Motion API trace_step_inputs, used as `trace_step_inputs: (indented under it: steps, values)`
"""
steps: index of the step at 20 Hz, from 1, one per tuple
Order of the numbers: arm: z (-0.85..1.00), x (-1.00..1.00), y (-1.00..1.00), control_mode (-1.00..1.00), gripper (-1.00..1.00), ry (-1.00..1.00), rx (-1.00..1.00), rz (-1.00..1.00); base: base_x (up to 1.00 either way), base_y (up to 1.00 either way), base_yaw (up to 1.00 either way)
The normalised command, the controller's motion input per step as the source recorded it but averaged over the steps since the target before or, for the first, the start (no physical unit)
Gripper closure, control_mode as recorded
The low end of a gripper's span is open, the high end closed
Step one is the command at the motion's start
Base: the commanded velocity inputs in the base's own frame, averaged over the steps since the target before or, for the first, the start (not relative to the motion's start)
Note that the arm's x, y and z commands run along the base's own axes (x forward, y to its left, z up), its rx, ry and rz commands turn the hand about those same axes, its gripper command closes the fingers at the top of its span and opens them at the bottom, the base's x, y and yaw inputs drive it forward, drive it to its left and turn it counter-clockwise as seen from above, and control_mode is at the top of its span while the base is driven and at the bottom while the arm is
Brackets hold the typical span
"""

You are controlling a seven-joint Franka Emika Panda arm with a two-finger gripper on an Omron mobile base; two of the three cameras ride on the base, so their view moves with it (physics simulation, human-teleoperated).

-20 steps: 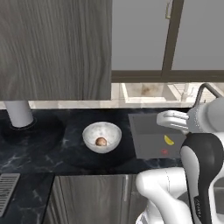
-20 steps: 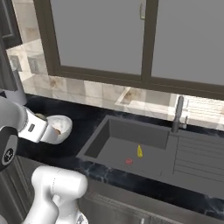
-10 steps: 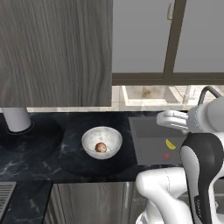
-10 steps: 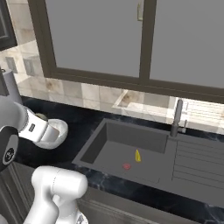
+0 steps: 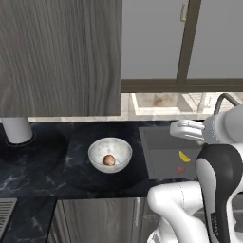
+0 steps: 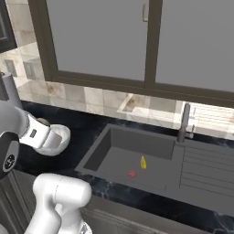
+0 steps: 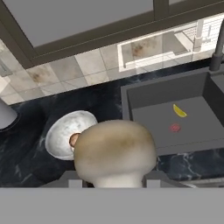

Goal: Pick the mushrooms from the cabinet and place them in one bowl. Pick the lemon wedge from the sink and place it in the other bowl.

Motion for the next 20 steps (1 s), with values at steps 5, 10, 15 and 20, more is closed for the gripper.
trace_step_inputs:
  steps: [5, 10, 15, 20]
  values:
    - [0.00, 0.00, 0.00, 1.00, 1.00, 0.00, 0.00, 0.00, 0.00, 0.00, 0.00]
    - [0.00, 0.20, 0.00, -1.00, 1.00, 0.00, 0.00, 0.02, 0.02, 0.00, 0.00]
    - [-0.01, 0.70, -0.01, -1.00, 1.00, 0.06, 0.00, 0.20, 0.00, 0.00, 0.00]
    - [-0.16, 0.58, -0.06, -1.00, 1.00, 0.08, -0.04, 0.28, 0.00, 0.00, 0.00]
